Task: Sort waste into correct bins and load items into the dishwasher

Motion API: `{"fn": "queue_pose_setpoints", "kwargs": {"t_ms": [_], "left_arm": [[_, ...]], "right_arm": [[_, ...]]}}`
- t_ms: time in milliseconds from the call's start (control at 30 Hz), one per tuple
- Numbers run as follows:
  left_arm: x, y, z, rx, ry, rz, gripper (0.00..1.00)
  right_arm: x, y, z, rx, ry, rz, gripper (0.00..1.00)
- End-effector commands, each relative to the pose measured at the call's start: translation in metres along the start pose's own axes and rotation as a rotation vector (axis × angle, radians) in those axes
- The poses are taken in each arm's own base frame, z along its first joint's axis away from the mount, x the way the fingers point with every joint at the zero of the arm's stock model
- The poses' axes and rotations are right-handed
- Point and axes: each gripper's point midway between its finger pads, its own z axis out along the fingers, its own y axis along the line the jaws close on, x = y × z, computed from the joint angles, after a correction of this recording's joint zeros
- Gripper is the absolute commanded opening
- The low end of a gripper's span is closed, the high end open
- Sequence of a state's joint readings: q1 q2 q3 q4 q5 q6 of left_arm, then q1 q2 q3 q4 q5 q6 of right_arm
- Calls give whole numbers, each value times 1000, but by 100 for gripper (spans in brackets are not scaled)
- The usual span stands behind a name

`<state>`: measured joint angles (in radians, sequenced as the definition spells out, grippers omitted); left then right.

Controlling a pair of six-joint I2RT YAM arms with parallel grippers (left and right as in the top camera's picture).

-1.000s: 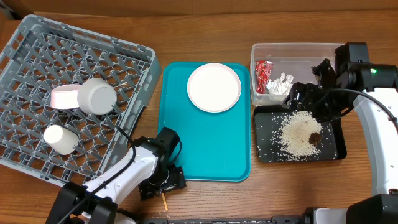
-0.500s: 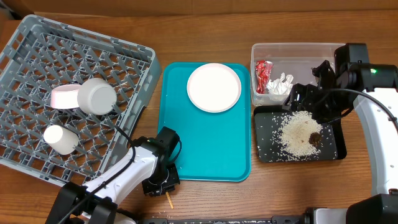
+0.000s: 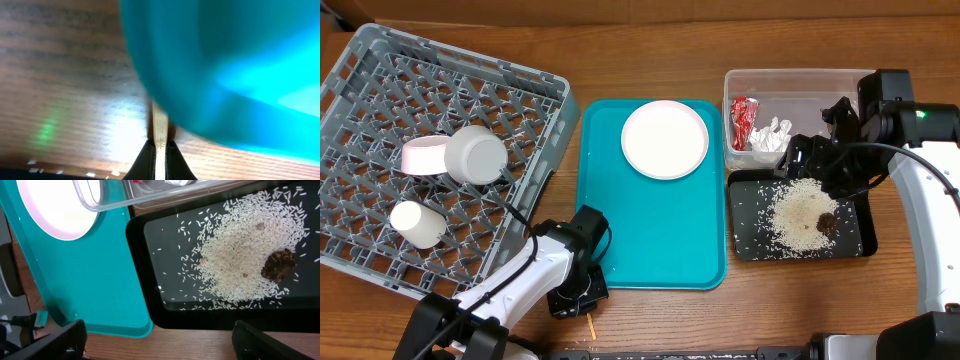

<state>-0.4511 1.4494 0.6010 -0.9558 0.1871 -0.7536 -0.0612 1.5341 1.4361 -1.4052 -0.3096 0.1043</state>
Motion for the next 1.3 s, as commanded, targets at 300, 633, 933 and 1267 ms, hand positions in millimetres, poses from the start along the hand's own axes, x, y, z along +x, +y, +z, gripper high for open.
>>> {"fn": "queue_pose_setpoints", "kwargs": {"t_ms": [300, 633, 933, 1267], "left_arm": [[-40, -5, -80, -129, -193, 81, 4], [-158, 36, -245, -131, -639, 259, 4], [-200, 66, -267, -302, -740, 610, 4], [-224, 63, -196, -274, -494, 598, 4]], "right_arm": [[-5, 6, -14, -8, -54, -20, 94], [-5, 6, -13, -8, -53, -20, 94], [-5, 6, -14, -7, -55, -20, 94], [-5, 5, -13, -7, -53, -20, 94]]}}
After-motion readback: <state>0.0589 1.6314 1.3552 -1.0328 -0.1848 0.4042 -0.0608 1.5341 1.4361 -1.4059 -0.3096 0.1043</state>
